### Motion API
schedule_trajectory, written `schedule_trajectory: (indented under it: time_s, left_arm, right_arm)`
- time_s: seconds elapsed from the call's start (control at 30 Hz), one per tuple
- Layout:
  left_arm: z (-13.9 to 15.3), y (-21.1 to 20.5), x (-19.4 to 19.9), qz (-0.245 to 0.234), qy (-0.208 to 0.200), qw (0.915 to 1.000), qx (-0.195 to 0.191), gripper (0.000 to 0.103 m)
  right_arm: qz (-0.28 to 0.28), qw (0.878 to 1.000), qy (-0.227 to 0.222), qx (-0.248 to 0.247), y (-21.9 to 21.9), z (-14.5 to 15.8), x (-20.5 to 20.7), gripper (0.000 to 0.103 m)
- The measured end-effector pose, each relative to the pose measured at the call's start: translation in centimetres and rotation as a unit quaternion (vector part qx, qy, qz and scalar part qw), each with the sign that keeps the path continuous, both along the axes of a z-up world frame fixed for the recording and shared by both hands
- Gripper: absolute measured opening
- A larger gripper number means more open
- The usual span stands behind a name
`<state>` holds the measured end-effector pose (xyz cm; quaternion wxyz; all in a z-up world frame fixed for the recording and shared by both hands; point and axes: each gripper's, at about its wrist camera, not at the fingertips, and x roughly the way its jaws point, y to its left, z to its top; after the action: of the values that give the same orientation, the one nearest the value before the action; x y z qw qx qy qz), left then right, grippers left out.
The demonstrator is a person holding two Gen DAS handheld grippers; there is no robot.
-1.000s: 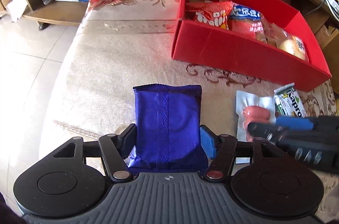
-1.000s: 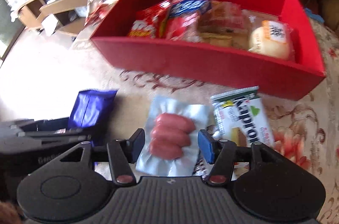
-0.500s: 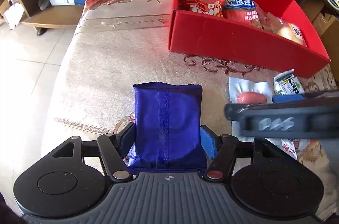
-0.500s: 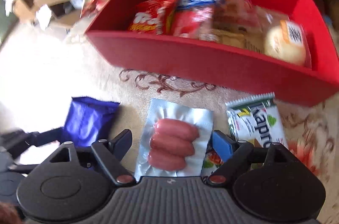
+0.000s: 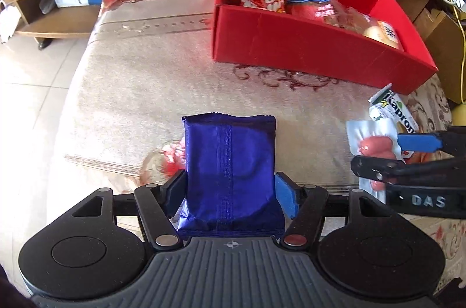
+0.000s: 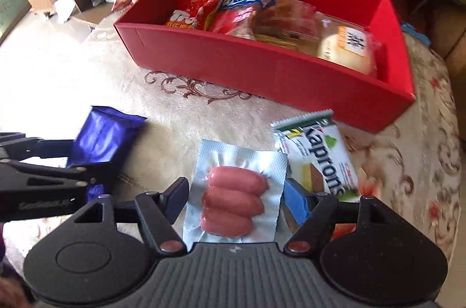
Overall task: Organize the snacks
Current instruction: 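Lift the blue pouch and sausage pack and carry them toward the red box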
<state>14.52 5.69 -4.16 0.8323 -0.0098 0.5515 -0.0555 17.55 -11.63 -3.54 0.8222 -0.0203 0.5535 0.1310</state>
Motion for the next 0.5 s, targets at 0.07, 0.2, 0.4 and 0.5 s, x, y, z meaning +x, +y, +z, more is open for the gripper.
schedule_trajectory:
  time_s: [0.07,0.2,0.4,0.5]
  left_arm:
    - [-0.1,-0.5,0.0,-0.004,-0.002,1.0000,0.005,0.070]
    - [-0.2,-1.2,0.2,-0.007,-0.006,0.9999,0.011,0.070]
    - [-0.2,-1.9,0.3,-0.006,-0.008,0.9998,0.017,0.069]
    - [0.0,-2.3,0.3,-0.005,-0.007,0.9998,0.015,0.068]
  right_arm:
    - [0.001,1.000,-0.004,0.008,-0.4,0.7,-0.4,0.069]
    - [0.008,1.000,-0.009,0.023,-0.6,1.5,-1.1,0.069]
    - [0.005,0.999,-0.006,0.033,-1.1,1.2,-0.8,0.069]
    - [0.003,0.999,-0.014,0.028,-1.4,1.5,-0.8,0.069]
